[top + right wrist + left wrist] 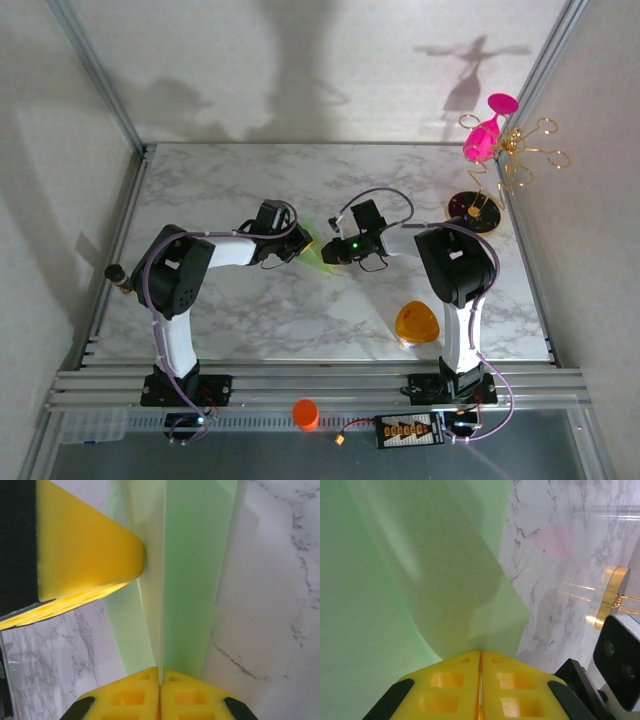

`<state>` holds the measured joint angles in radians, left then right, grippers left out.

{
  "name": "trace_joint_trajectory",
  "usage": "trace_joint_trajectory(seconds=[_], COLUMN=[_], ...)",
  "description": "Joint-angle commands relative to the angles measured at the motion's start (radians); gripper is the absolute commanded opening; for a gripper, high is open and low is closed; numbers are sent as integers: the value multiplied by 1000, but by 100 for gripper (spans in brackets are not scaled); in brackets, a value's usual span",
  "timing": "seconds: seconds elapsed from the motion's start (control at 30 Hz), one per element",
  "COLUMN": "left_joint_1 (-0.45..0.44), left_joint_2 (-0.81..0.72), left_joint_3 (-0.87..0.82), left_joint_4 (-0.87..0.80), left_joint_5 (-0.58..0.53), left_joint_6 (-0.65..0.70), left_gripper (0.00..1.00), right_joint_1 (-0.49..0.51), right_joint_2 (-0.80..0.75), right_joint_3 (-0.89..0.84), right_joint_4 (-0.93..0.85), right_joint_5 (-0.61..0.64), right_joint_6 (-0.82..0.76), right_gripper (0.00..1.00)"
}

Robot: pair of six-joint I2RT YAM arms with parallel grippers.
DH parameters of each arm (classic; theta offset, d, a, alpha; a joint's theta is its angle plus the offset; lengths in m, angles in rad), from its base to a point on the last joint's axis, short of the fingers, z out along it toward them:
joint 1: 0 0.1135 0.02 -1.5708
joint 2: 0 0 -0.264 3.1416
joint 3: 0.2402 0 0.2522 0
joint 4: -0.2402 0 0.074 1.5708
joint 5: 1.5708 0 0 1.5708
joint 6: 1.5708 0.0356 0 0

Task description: Fold a paper plane with a square sheet of paper (pick it up from the middle)

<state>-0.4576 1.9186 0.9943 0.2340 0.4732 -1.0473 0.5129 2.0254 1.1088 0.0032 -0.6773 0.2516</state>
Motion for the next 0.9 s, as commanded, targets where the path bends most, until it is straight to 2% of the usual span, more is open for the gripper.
trace_joint_trajectory(seconds=[0.0, 0.23, 0.37, 0.87], left_joint_1=[2, 25, 17, -6], left_joint_2=[-69, -159, -131, -8], left_joint_3=[-36, -145, -148, -71], left_joint_4=[35, 162, 225, 236], left_joint_5=[-43, -48, 1, 67], left_joint_6=[-13, -56, -71, -60], left_gripper=[10, 11, 12, 11], right_joint_1=[2, 0, 0, -1], right_joint_2=[80, 112, 125, 142], right_joint_3=[7, 46, 64, 95], right_joint_4=[-56, -118, -144, -183], right_joint_5=[75, 74, 85, 111], right_joint_6=[-14, -28, -23, -11], right_gripper=[10, 9, 10, 12])
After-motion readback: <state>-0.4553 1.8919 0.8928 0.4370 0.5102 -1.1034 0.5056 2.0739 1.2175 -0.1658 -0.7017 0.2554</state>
